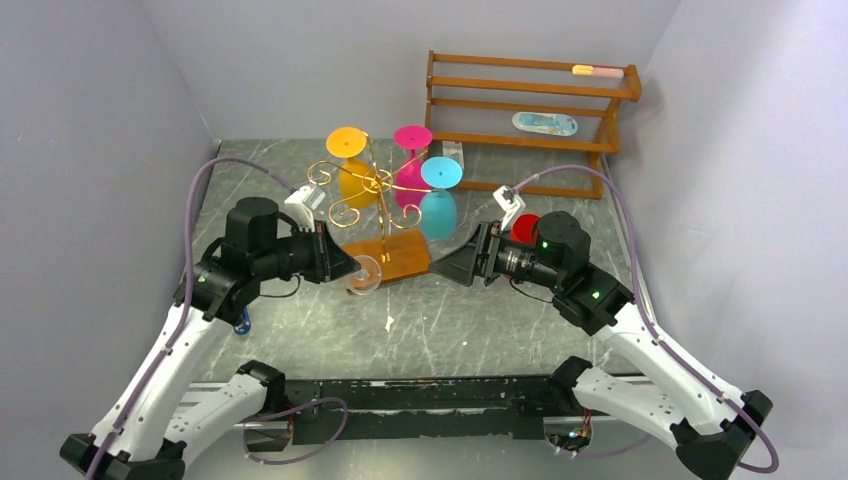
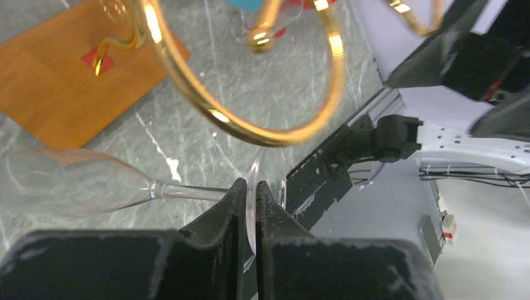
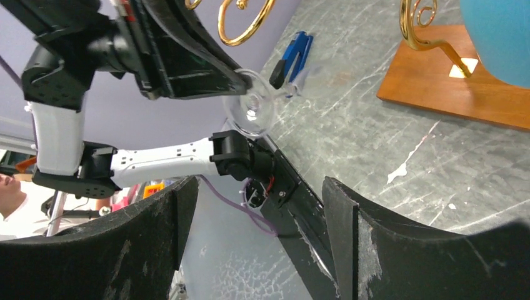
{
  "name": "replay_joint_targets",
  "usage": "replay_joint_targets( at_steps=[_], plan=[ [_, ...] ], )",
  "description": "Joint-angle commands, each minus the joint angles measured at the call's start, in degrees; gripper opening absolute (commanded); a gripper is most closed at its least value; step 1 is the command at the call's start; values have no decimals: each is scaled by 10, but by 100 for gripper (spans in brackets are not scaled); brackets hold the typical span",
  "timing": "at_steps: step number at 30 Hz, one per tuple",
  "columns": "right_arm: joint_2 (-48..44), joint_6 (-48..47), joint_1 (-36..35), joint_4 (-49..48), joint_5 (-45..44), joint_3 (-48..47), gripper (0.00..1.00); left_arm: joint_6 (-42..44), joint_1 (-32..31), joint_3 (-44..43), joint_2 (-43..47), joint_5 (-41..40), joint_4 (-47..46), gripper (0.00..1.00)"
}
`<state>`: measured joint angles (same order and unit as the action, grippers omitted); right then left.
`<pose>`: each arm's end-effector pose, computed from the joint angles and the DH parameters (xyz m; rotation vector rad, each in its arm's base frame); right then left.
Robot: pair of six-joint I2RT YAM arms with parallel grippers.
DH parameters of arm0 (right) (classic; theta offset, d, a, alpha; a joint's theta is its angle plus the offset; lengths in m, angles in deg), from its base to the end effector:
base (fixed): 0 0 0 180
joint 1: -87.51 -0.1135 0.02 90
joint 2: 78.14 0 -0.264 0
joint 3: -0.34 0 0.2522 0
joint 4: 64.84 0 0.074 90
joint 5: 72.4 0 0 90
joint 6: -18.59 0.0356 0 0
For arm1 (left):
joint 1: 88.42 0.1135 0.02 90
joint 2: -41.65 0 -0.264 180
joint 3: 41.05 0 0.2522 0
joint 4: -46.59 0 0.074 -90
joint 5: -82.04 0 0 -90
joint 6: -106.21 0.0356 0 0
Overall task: Take the wine glass off the wine glass rack
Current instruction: Place the wine glass at the center of the board.
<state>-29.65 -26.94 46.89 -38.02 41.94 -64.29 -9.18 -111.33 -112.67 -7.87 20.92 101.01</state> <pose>0.1361 0.1361 0.3616 -0.2829 1.9600 1.4025 0.1510 -0.0825 0.3530 0.2656 2.2176 -1.0178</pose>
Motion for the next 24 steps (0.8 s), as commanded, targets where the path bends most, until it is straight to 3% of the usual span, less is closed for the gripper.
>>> replay_joint_targets(
  at_steps=[1,7,12,16,24],
  plan=[
    [-3,-18,-3,13,-5,-7,77,-50,-22,-22,34,-38,-41,5],
    [15,-8,-2,-37,69,4,75,-110,-24,45,99,43,-113,5],
    [38,6,-10,-72,110,7,73,-129,-34,58,93,82,-173,5],
    [47,10,-29,-83,103,5,73,-99,-70,25,53,68,-155,5],
    [61,25,-54,-100,85,9,65,-141,-146,39,34,45,-249,5]
  ],
)
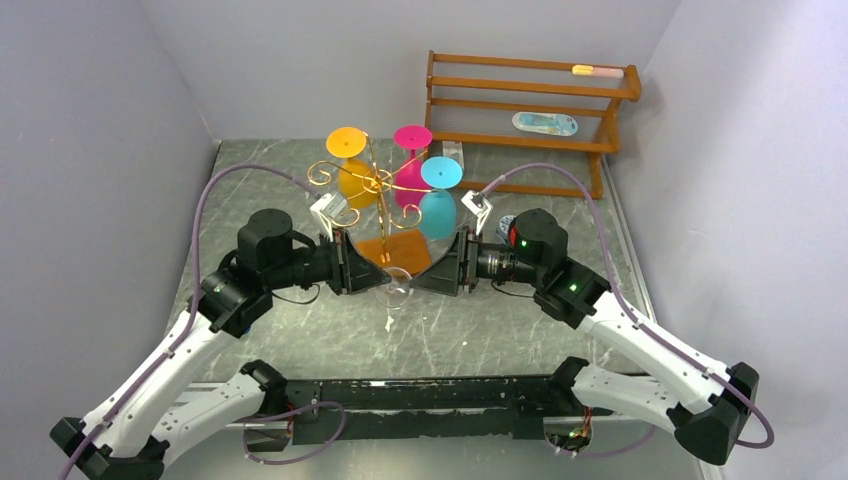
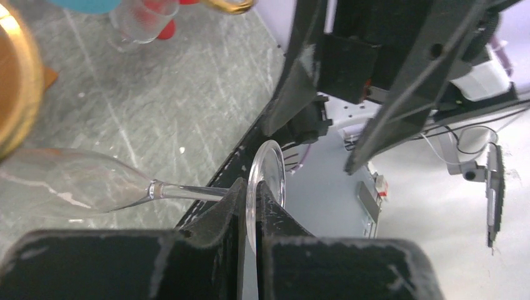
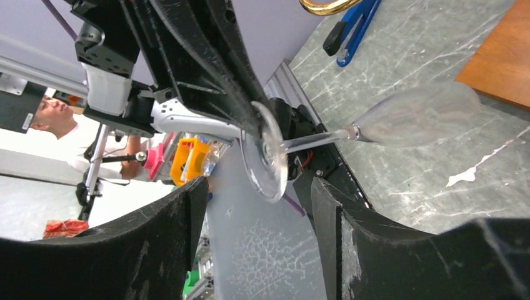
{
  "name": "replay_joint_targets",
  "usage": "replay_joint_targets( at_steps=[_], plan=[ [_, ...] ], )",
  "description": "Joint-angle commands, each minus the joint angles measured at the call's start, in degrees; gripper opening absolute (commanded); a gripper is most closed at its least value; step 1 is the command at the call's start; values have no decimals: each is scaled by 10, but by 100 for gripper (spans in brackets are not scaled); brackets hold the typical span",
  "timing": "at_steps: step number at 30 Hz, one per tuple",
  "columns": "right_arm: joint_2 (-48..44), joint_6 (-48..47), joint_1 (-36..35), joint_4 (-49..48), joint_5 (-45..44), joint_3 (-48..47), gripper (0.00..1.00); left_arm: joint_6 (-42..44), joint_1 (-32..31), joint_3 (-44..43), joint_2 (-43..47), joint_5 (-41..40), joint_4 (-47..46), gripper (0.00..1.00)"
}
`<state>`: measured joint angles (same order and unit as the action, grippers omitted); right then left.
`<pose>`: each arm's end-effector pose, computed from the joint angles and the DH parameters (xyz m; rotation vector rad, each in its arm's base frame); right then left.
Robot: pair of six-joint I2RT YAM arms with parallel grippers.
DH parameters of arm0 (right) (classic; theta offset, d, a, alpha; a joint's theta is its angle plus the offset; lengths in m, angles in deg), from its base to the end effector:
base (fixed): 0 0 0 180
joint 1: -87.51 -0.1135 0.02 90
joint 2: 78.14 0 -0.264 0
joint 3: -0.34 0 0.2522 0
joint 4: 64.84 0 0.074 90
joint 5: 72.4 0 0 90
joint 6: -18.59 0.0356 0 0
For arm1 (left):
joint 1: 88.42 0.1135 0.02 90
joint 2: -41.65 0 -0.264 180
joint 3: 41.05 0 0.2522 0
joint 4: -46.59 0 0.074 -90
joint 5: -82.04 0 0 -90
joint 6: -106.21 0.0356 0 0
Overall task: Take the wine glass off the wine glass rack
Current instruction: Place the wine glass at the center of the board.
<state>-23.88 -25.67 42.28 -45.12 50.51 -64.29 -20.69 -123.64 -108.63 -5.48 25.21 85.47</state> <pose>0.1387 0.1672 0.3563 -0.4825 1.9615 1.5916 0.1319 -0.1169 0.3623 0.4093 2.0529 -1.3612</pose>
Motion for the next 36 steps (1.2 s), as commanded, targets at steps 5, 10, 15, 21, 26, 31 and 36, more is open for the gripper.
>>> replay_joint_targets(
  at_steps=[5,10,15,21,26,31,36],
  plan=[
    [22,12,-15,-31,24,1,53,-26,-60,-1,11,-11,-102,5],
    [13,45,-16,-91,44,21,36,-28,-63,1,14,-9,-107,5],
    [13,43,-16,-89,63,14,17,-35,-63,12,23,-15,-118,5],
    [6,33,-16,-73,56,6,0,-39,-64,27,24,-2,-136,16],
    [-2,25,-16,-62,37,4,0,-16,-67,37,31,19,-99,47],
    [-17,14,-16,-9,-16,-3,0,20,-73,64,39,18,-27,53],
    [-16,14,-16,-7,-24,0,0,-44,-100,111,62,11,-134,51]
  ],
)
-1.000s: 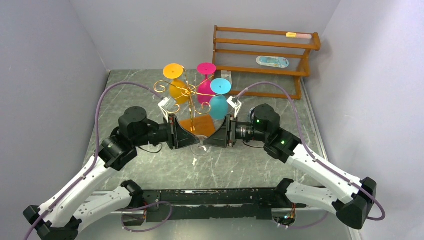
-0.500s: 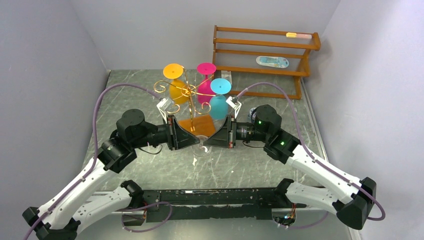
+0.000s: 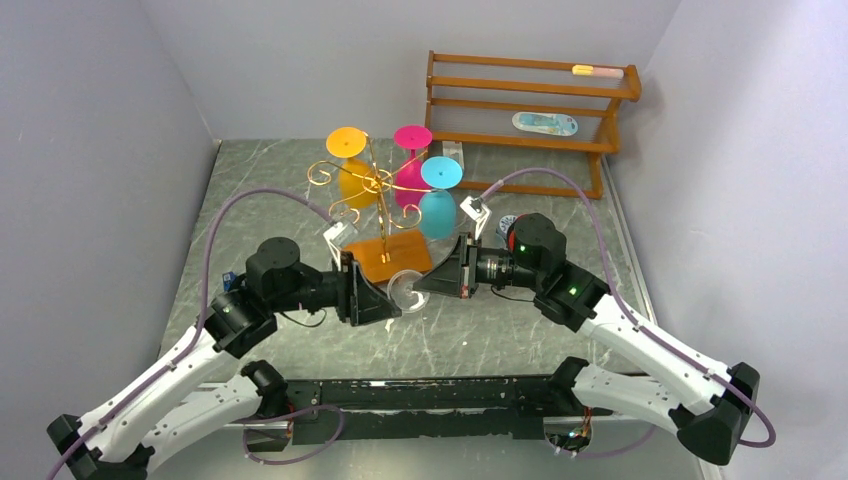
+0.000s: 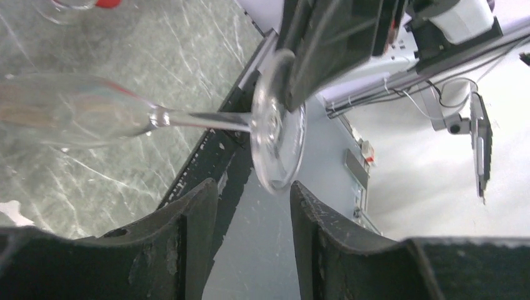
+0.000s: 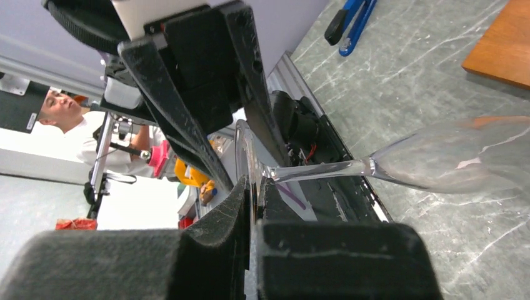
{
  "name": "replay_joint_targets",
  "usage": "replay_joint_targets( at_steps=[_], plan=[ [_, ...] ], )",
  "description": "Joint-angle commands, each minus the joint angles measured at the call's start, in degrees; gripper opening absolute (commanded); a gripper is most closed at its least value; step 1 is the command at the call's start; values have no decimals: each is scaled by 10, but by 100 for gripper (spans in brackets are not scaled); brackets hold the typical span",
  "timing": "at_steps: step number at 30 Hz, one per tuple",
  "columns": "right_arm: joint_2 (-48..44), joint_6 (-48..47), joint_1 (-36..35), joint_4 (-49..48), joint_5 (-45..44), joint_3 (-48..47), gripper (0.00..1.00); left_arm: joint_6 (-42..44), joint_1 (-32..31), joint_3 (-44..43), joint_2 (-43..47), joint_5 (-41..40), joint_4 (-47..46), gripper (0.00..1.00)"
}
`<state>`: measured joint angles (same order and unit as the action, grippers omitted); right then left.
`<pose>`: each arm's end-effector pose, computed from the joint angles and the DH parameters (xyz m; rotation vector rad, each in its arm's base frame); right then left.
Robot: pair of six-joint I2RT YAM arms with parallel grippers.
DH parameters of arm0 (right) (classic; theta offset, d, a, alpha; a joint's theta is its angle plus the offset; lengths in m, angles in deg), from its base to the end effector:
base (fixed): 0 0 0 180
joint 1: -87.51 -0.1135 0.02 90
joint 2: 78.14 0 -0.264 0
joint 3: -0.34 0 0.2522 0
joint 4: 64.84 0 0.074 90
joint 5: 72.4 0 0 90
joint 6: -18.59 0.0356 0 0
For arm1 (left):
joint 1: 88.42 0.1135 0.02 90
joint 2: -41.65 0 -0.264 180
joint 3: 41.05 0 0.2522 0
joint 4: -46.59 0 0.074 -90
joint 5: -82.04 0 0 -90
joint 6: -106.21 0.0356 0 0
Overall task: Take the wine glass off the wine glass rack
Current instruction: Place the wine glass at the center of the board.
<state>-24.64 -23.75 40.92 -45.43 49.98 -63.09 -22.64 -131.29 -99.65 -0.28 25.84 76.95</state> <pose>0.1332 0.1686 0.3521 -0.4680 1.9831 1.6189 0.1081 -0.1273 0.3377 0.5472 1.9817 -1.4873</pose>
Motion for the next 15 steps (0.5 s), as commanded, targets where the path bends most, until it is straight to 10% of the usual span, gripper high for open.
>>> replay_joint_targets(
  at_steps=[1,15],
  plan=[
    [-9,-1,-3,-10,-15,-9,0,-20,-36,15,-4,-8,-44,51],
    [-31,-15,-3,15,-42,-5,0,-89,-115,56,14,-148,-160,52]
  ],
)
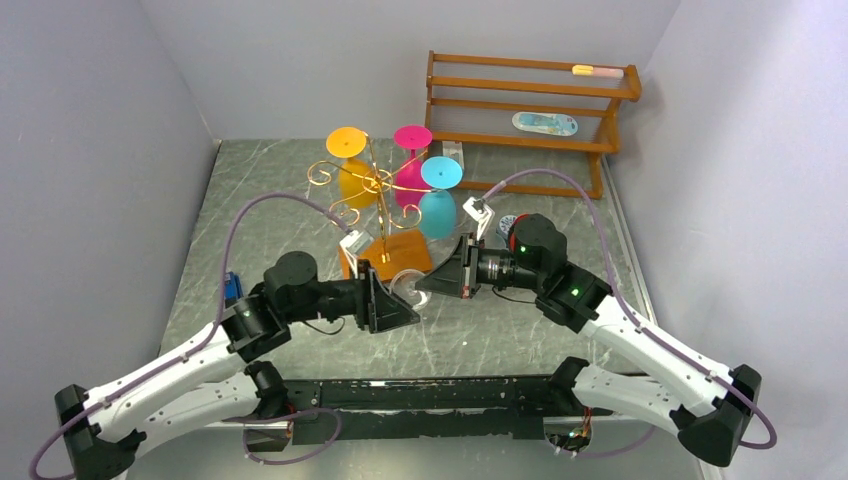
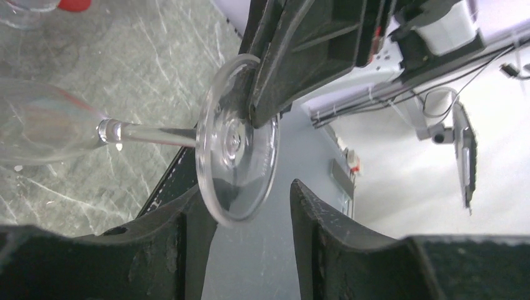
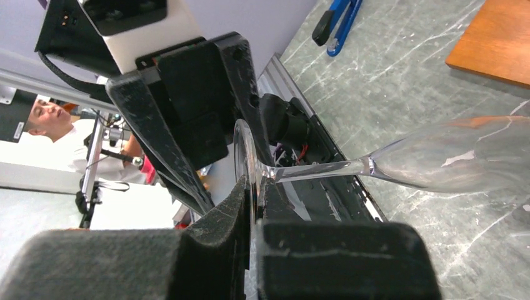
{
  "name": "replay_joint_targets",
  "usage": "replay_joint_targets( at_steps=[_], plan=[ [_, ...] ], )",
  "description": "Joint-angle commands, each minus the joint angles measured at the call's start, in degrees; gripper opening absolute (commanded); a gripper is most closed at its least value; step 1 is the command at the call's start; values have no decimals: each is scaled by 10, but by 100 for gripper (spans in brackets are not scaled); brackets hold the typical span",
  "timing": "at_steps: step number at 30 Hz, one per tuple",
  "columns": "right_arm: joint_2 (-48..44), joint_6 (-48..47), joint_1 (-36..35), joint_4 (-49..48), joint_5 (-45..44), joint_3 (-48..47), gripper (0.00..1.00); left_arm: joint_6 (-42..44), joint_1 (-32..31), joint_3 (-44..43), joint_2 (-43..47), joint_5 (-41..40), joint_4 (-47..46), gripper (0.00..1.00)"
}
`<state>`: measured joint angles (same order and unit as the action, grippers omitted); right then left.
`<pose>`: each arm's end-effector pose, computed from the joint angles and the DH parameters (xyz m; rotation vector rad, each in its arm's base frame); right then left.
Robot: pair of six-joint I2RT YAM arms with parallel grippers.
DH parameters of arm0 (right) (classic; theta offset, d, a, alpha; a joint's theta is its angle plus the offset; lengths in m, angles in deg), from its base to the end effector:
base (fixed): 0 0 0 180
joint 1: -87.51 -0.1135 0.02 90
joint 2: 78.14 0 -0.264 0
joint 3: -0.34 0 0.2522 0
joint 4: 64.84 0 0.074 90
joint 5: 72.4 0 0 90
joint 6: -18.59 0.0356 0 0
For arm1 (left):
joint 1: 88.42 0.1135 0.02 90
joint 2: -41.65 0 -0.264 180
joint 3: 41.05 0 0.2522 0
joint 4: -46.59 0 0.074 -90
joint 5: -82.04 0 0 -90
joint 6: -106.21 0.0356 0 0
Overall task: Take the wine glass off the wine glass rack
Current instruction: Place the wine glass at the center of the board.
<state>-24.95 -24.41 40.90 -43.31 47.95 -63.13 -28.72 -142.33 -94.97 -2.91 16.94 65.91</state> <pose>0.1330 0.1669 0.3494 -0.4403 2.0104 1.5749 0.0971 -0.1587 0.3214 0.5267 1.9668 -1.5643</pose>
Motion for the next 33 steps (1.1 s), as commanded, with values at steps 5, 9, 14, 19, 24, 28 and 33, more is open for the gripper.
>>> replay_joint_targets(
  at_steps=[5,9,14,19,24,28,33],
  plan=[
    [-34,0,-2,-30,-12,8,0,-32,-5,4,54,-77,-34,52],
    [-25,0,-2,-38,12,5,0,-57,-5,20,48,-76,-96,49],
    [-30,-2,-2,-43,18,5,0,-72,-5,34,32,-71,-136,38],
    [-32,-8,-2,-31,11,2,0,-61,-6,24,20,-56,-122,27],
    [-29,-6,-2,-38,17,4,0,-57,-6,18,25,-66,-112,21],
    [-27,-9,-2,-36,20,4,0,-57,-6,20,26,-67,-111,12],
    [-24,-10,-2,-25,20,-1,2,-50,-6,19,20,-59,-109,5]
  ],
)
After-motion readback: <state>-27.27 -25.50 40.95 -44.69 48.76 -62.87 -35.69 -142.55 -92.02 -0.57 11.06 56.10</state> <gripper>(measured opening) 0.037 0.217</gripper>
